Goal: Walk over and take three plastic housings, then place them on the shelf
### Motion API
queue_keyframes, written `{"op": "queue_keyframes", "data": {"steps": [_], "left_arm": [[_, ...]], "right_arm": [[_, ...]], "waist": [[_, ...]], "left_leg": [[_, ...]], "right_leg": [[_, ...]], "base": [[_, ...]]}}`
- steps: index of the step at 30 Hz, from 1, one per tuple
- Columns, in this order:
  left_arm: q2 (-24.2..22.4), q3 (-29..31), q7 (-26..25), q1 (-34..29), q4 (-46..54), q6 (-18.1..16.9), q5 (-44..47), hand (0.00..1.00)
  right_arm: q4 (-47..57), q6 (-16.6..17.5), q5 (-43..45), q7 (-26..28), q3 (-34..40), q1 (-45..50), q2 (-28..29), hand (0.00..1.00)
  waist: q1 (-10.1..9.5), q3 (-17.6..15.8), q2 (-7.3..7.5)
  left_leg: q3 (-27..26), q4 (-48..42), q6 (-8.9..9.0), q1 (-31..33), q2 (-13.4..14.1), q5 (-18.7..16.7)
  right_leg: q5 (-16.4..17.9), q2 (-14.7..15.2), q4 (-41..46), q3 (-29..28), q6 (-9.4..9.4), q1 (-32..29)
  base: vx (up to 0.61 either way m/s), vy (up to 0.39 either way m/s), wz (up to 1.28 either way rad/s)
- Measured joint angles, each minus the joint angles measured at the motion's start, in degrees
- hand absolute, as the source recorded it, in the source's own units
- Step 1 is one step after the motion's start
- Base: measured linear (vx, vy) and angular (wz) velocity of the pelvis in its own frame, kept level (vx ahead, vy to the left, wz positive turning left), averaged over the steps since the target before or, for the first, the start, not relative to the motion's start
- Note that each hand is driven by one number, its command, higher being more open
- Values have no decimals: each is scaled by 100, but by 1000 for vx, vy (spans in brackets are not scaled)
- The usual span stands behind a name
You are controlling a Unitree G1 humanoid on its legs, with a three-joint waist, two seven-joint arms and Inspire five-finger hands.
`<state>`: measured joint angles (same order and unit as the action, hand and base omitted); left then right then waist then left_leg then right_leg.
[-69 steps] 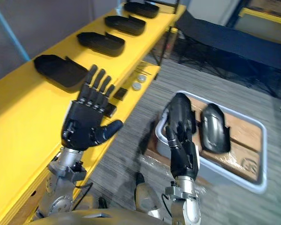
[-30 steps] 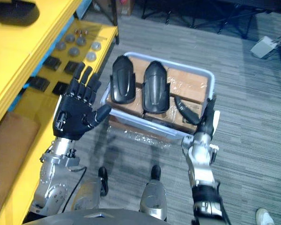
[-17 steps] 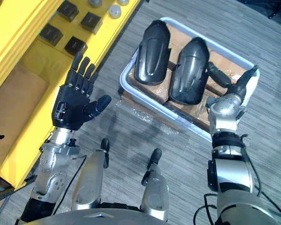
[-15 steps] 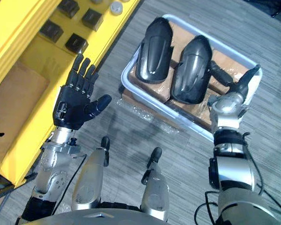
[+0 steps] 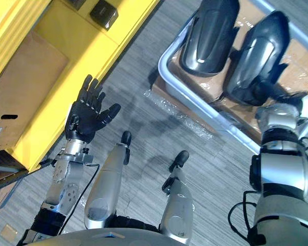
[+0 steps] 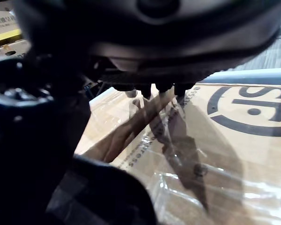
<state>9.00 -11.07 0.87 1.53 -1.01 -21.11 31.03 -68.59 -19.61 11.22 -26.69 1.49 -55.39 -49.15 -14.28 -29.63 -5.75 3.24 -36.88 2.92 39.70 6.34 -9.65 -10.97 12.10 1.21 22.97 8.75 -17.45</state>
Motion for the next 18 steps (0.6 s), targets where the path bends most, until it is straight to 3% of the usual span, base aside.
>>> {"op": "queue_keyframes", "data": {"steps": [3,8,12,18], "left_arm": [[-28,-4,-63,57,-270,-1,5,100],[-45,28,-170,22,-362,-81,6,100],[-168,231,-156,16,-213,-525,9,100],[-153,712,32,-130,308,-761,258,100]], "right_arm": [[-141,-334,-239,-280,4,-127,-347,0],[-39,-629,-918,-280,41,-21,-466,0],[319,-523,-1081,39,296,235,-211,0],[445,-6,-1121,262,521,501,328,0]], "waist": [[-144,-12,-24],[-138,-15,-26],[-123,-15,-24],[-121,-39,31]], "left_leg": [[57,-58,-20,256,-12,16],[112,-104,-19,411,39,17],[137,-112,22,370,162,9],[200,81,130,-31,303,75]], "right_leg": [[1,5,82,45,-1,-230],[26,2,192,74,-26,-381],[120,-64,381,112,-108,-432],[207,-218,384,186,-220,-81]], "base": [[-64,-2,4],[-20,-25,0],[-26,-52,-8],[-34,-67,4]]}}
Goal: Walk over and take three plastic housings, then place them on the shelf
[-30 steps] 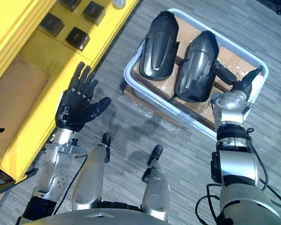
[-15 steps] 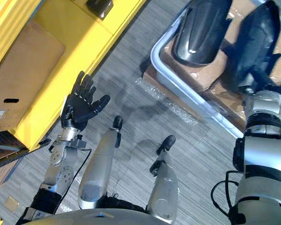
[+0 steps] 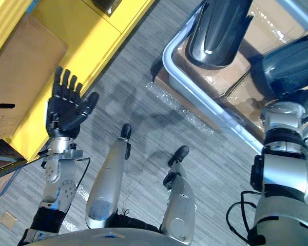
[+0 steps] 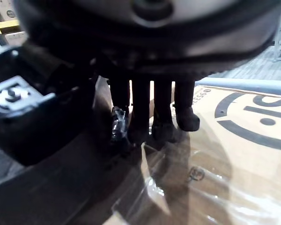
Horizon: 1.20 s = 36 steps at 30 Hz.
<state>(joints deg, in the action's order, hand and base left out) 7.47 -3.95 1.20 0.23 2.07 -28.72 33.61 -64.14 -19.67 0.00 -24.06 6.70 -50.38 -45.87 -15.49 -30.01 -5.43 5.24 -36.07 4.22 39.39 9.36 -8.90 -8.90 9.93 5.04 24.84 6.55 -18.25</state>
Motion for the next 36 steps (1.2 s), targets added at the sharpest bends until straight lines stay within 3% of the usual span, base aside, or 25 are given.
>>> {"op": "queue_keyframes", "data": {"steps": [6,12,15,17,21,22,24,29,32,34,36], "left_arm": [[216,275,340,-648,520,98,-4,100],[317,282,587,-917,1111,637,-280,100],[430,272,793,-811,1479,996,-279,100],[574,240,996,-499,1553,1366,-276,100],[979,14,1256,456,1078,2607,-220,100],[1032,-21,1265,615,854,2781,-195,100],[1224,-90,1231,1242,-440,3493,288,100],[1688,-77,1321,1832,-1789,4364,1416,100],[1669,-89,1442,2226,-1855,4508,2113,100],[1485,-104,1541,2492,-1908,4500,2776,100],[1385,-218,1536,2526,-1935,4441,2975,100]], "right_arm": [[478,194,-215,-3,-198,461,500,0],[1835,303,-983,-8,-264,983,625,0],[2293,393,-1413,-12,-244,1083,625,0],[2455,417,-1568,-14,-243,1089,625,0],[2656,443,-2258,-91,-271,1090,628,0],[2756,476,-2327,-91,-291,1096,628,0],[3218,930,-2855,-115,-335,1151,629,0],[4062,2152,-3797,-514,-352,1393,627,0],[4193,2700,-4101,-678,-481,1447,627,0],[4237,3268,-4546,-759,-815,1632,638,0],[4252,3547,-4752,-759,-988,1764,735,0]], "waist": [[148,-33,456],[389,-39,648],[523,-28,671],[631,-8,688],[770,30,720],[805,36,715],[975,172,728],[1290,517,893],[1310,570,921],[1345,773,919],[1388,910,915]], "left_leg": [[-80,892,118,-880,-1,381],[-346,1922,202,-1917,-32,793],[-501,2348,219,-2367,-17,965],[-582,2576,225,-2590,-14,1057],[-802,2980,211,-2986,-33,1227],[-827,3049,213,-3069,-41,1254],[-972,3267,198,-3273,-73,1303],[-1175,3442,222,-3417,-87,1320],[-1257,3442,224,-3525,-103,1322],[-1276,3458,224,-3573,-116,1321],[-1276,3494,225,-3624,-125,1321]], "right_leg": [[72,-15,-159,17,-69,507],[111,18,-310,-70,-127,988],[123,23,-319,-171,-144,1152],[126,23,-327,-230,-148,1232],[120,51,-373,-379,-141,1346],[111,52,-411,-396,-133,1389],[94,71,-488,-495,-107,1452],[29,67,-636,-651,-74,1456],[25,80,-688,-651,-69,1563],[11,79,-795,-632,-51,1671],[7,78,-837,-617,-46,1729]], "base": [[-16,-78,10],[-1,-54,-6],[13,-33,-19],[-2,-6,-17],[-7,9,-16],[3,7,-19],[10,13,-22],[74,15,-17],[33,4,-5],[31,-3,3],[14,-4,3]]}}
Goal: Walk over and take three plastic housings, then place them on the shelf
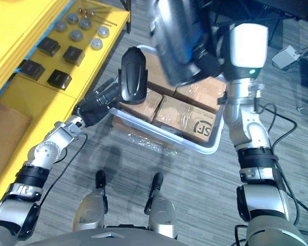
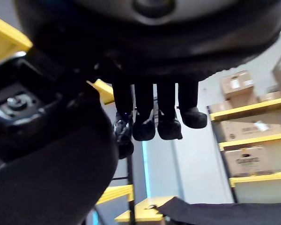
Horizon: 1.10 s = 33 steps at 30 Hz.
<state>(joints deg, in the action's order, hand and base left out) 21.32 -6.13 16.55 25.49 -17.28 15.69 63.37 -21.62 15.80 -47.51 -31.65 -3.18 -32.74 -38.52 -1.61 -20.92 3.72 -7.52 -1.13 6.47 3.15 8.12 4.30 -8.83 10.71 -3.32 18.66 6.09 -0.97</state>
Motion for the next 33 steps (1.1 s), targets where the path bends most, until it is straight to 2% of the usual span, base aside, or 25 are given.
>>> {"op": "queue_keyframes", "data": {"steps": [1,4,8,12,17,18,27,31,33], "left_arm": [[-86,-103,-43,-9,-53,-1,158,100],[-285,-268,-156,-20,-148,33,430,100],[-358,-343,-166,-139,-175,41,436,100],[-535,-487,-266,-331,-174,39,425,100],[-631,-672,-330,-599,-163,51,399,100],[-654,-708,-399,-663,-163,55,380,0],[-682,-1046,-691,-1093,122,15,-44,0],[-708,-1123,-1041,-1300,288,-110,-105,0],[-719,-1147,-1185,-1350,297,-310,-114,0]], "right_arm": [[9,199,-191,0,-57,154,133,0],[69,575,-561,-1,-102,482,304,0],[210,793,-675,-1,-147,780,348,0],[209,869,-677,-1,-234,988,587,0],[208,886,-801,-1,-321,1136,737,0],[207,886,-802,3,-359,1193,740,0],[207,931,-638,164,-670,1580,861,0],[256,941,-361,210,-716,1788,1065,0],[399,948,-291,285,-777,1883,1241,0]], "waist": [[15,140,-2],[32,263,5],[40,420,-3],[46,700,-34],[21,897,-48],[18,911,-51],[-17,1098,-51],[-3,1206,-67],[19,1212,-73]], "left_leg": [[-14,68,1,-50,-2,0],[-29,161,5,-220,-35,-5],[-84,253,1,-370,-48,-3],[-95,318,1,-480,-51,-3],[-79,344,2,-558,-58,-5],[-50,342,1,-571,-59,-5],[55,341,12,-571,-59,-16],[79,341,20,-571,-58,-22],[80,337,22,-571,-52,-24]], "right_leg": [[0,-3,-20,-2,1,15],[-18,10,-94,-4,27,158],[-18,20,-108,-26,30,227],[-19,20,-113,-31,30,298],[-16,22,-119,-22,32,361],[-16,22,-119,2,33,394],[11,18,-151,107,8,423],[20,16,-151,130,-5,434],[22,10,-151,130,-8,435]], "base": [[0,0,0],[8,1,-2],[-37,9,-6],[-5,0,-1],[-3,-1,0],[-26,-5,6],[-25,-4,5],[-4,-2,1],[0,0,0]]}}
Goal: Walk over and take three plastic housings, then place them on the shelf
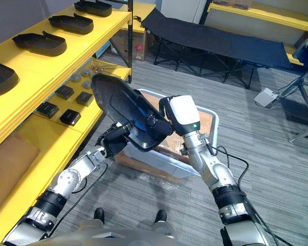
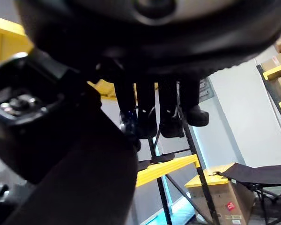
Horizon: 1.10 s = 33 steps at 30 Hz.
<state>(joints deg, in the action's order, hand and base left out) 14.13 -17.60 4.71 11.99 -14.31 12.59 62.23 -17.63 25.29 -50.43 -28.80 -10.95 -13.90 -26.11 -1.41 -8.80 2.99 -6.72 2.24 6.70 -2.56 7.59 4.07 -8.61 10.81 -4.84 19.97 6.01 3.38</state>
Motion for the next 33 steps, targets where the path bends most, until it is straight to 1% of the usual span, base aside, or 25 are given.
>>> {"op": "queue_keyframes", "data": {"steps": [3,7,8,11,12,13,15,17,18,20,21,22,24,25,26,27,28,29,30,31,33], "left_arm": [[-4,-86,-132,-114,81,-141,-13,0],[-3,-160,-176,-241,128,-207,12,0],[-7,-215,-178,-303,141,-297,14,0],[-15,-245,-178,-412,144,-395,18,0],[-27,-247,-178,-446,144,-439,16,0],[-83,-246,-179,-551,144,-622,17,0],[-157,-223,-182,-624,144,-754,17,0],[-322,-93,-305,-741,144,-1030,21,0],[-451,30,-381,-743,155,-1243,-23,0],[-678,260,-573,-814,501,-1558,-508,0],[-793,404,-701,-882,843,-1791,-1032,0],[-815,478,-755,-933,1047,-1888,-1309,0],[-914,750,-976,-1048,1719,-2247,-2301,0],[-925,829,-1059,-1059,1841,-2324,-2578,0],[-932,1003,-1180,-1133,2023,-2463,-3058,0],[-936,1178,-1344,-1281,2140,-2537,-3598,0],[-937,1223,-1420,-1343,2141,-2554,-3839,0],[-936,1356,-1574,-1535,2140,-2563,-4278,0],[-928,1456,-1721,-1737,2124,-2562,-4649,0],[-924,1491,-1763,-1830,2107,-2561,-4763,0],[-933,1610,-1999,-2185,2005,-2511,-5336,0]], "right_arm": [[1,-2,185,108,15,128,133,0],[2,-2,288,106,10,284,231,0],[23,-1,375,107,-3,358,246,100],[46,-2,480,101,-1,509,390,100],[56,-2,704,100,-4,602,452,100],[102,-1,1054,81,-48,716,630,100],[181,1,1339,50,-85,844,757,100],[292,99,1617,-29,-206,1042,908,100],[356,211,1734,-18,-378,1156,897,100],[532,289,2000,174,-649,1359,968,100],[733,336,2280,330,-695,1545,1113,100],[841,349,2476,420,-714,1612,1187,100],[1368,359,3238,747,-619,1848,1355,100],[1521,373,3430,816,-561,1908,1378,100],[1785,413,3823,971,-418,2008,1454,100],[1962,515,4281,1086,-254,2096,1558,100],[2045,579,4478,1106,-143,2163,1599,100],[2159,679,4899,1188,81,2245,1662,100],[2252,682,5225,1300,334,2286,1739,100],[2276,686,5377,1330,464,2319,1766,100],[2279,650,5898,1512,834,2541,1804,100]], "waist": [[-14,30,-2],[-13,32,-4],[-8,38,-6],[13,45,-5],[11,50,-5],[19,64,-5],[5,81,-5],[5,141,5],[-3,157,13],[-2,160,18],[-7,162,14],[-1,163,12],[4,184,-12],[-4,197,-21],[1,246,-45],[22,341,-73],[16,394,-96],[21,484,-137],[33,530,-166],[34,536,-172],[42,538,-175]], "left_leg": [[2,-1,6,0,0,-5],[2,-2,11,0,-1,-8],[2,-6,18,0,0,-13],[1,-13,24,0,1,-18],[1,-14,26,0,2,-20],[0,-15,32,0,3,-25],[0,-15,57,0,2,-45],[0,-24,49,0,2,-79],[0,-52,38,0,2,-96],[-1,-89,33,1,3,-99],[-1,-92,29,3,2,-101],[0,-92,28,3,3,-106],[-4,-95,23,3,-3,-155],[-4,-95,24,3,-4,-159],[-4,-95,27,3,-4,-165],[-11,-98,27,3,-4,-165],[-13,-101,25,3,-4,-165],[-21,-104,28,1,-5,-175],[-31,-105,31,0,-4,-180],[-33,-106,32,0,-4,-181],[-49,-105,26,-4,-2,-195]], "right_leg": [[2,0,0,2,-3,0],[2,1,-1,1,-3,1],[3,1,-1,1,-3,2],[5,0,-1,-1,-3,3],[6,0,-1,0,-4,4],[9,0,-1,-1,-5,3],[14,0,-2,0,-5,3],[23,1,-1,1,-1,8],[30,-1,-1,5,-6,19],[68,-2,-1,8,-60,29],[77,-1,0,15,-63,30],[81,-1,0,16,-65,30],[96,2,0,22,-85,30],[97,2,0,25,-86,30],[104,2,0,27,-81,29],[116,3,0,25,-67,26],[117,2,0,25,-62,26],[114,3,0,25,-52,26],[113,3,0,23,-43,23],[116,3,0,22,-39,23],[132,3,-1,14,-26,19]], "base": [[0,0,0],[0,0,0],[0,0,0],[0,0,0],[0,0,0],[0,0,0],[0,0,0],[0,0,0],[0,0,0],[0,0,0],[0,0,0],[0,0,0],[0,0,0],[0,0,0],[0,0,0],[0,0,0],[35,-1,-2],[35,1,-2],[41,1,-2],[0,0,0],[0,0,0]]}}
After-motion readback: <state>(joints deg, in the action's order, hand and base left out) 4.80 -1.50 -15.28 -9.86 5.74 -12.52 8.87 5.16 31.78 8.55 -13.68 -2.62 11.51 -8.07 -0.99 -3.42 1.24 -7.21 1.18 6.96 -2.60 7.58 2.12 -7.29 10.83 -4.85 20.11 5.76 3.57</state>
